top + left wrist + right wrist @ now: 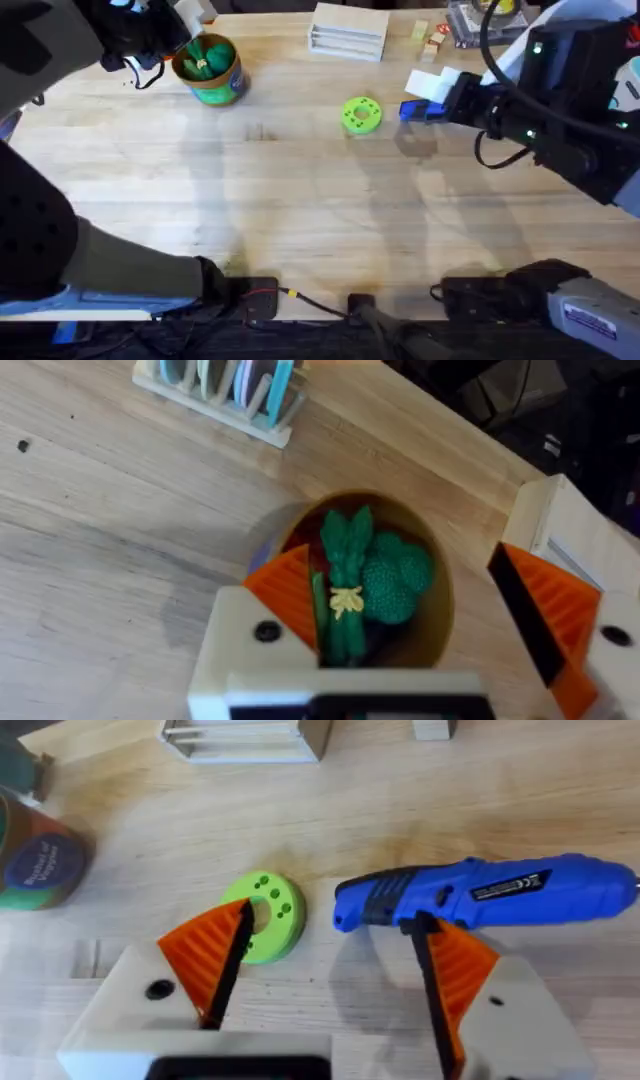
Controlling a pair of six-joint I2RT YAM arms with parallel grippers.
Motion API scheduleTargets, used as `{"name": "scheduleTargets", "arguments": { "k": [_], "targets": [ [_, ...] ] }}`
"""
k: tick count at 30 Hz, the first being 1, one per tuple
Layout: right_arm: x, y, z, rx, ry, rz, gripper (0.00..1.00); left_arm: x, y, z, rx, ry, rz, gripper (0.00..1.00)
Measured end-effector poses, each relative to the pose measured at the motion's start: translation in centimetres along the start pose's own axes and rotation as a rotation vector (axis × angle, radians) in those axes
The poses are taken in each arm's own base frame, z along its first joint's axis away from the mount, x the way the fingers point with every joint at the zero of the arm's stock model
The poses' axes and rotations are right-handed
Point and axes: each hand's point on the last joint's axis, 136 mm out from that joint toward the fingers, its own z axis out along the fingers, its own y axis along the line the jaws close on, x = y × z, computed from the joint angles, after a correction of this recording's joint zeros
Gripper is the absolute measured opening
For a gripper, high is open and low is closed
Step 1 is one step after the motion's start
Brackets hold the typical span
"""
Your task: Pick up the gripper from the table and insert it into the empty holder that is missing its gripper. Then pick up a screw, insert it into the mounting hole, and use the screwdriver to tighten it. Finally, clean up the table by picking up the vegetable and placing it into the bucket.
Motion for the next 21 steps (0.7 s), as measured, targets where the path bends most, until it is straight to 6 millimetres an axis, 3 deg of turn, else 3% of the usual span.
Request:
{"name": "scheduleTargets", "arguments": {
  "k": [6, 9, 13, 17, 21],
  "targets": [
    [-0.1, -0.2, 0.0, 0.013, -0.006, 0.000, 0.991, -0.2, -0.6, -0.7, 0.016, -0.007, 0.045, 0.994],
    [-0.1, -0.2, 0.0, 0.012, -0.004, 0.000, 0.991, -1.0, -1.5, -2.7, 0.027, -0.034, 0.103, 0.995],
    [1.1, -0.1, -0.2, 0.003, 0.060, -0.052, 0.992, -1.1, -2.9, -7.0, 0.031, -0.053, 0.205, 0.995],
    [1.7, 0.1, -1.6, 0.024, 0.181, -0.138, 0.991, 1.1, -4.0, -11.2, 0.026, -0.004, 0.345, 0.995],
    [-1.2, 1.7, -4.0, 0.012, 0.193, -0.227, 0.991, 5.2, -5.8, -14.8, 0.060, 0.095, 0.516, 0.995]
  ]
}}
